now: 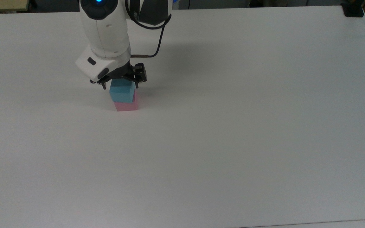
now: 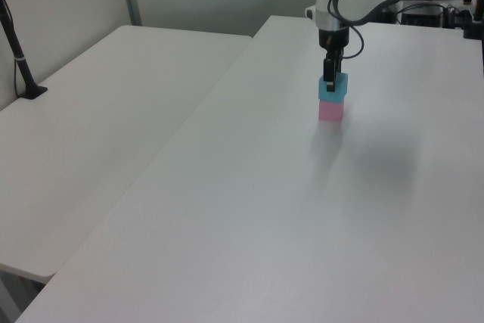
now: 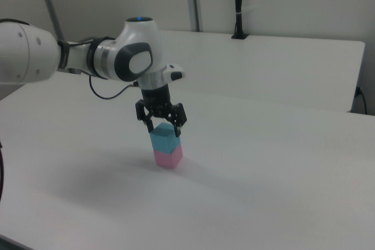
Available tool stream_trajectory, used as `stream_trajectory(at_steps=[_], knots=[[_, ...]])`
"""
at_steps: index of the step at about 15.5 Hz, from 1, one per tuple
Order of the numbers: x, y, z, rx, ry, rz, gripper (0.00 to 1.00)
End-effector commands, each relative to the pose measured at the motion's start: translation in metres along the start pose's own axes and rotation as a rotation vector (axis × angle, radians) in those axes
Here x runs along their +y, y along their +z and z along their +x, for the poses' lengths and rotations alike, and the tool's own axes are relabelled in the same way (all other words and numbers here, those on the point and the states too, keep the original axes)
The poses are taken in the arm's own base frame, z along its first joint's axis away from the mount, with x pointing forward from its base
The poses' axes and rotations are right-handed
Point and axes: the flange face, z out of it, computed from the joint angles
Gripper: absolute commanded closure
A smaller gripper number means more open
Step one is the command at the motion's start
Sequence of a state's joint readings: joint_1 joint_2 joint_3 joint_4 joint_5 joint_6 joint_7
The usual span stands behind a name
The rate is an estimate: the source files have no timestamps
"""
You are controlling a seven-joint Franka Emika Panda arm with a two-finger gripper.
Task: Put blue cube on pink cube
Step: 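Open the gripper and raise it away from the stacked cubes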
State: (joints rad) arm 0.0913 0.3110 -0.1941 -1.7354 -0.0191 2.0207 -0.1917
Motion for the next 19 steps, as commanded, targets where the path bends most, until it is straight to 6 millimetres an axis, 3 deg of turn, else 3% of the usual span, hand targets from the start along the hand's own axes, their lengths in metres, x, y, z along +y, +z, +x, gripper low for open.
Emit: stream_trajectory(at_steps=[1,10,16,17,19], knots=[[0.008,-0.049,-0.02,0.014,-0.026,0.017,0.0],[-0.007,-0.163,-0.039,0.004,0.091,0.033,0.0],[-0.056,-0.185,-0.043,0.0,0.146,0.037,0.0],[-0.064,-0.196,-0.047,0.003,0.13,0.041,0.0],[-0.066,-0.203,-0.053,0.0,0.129,0.045,0.0]])
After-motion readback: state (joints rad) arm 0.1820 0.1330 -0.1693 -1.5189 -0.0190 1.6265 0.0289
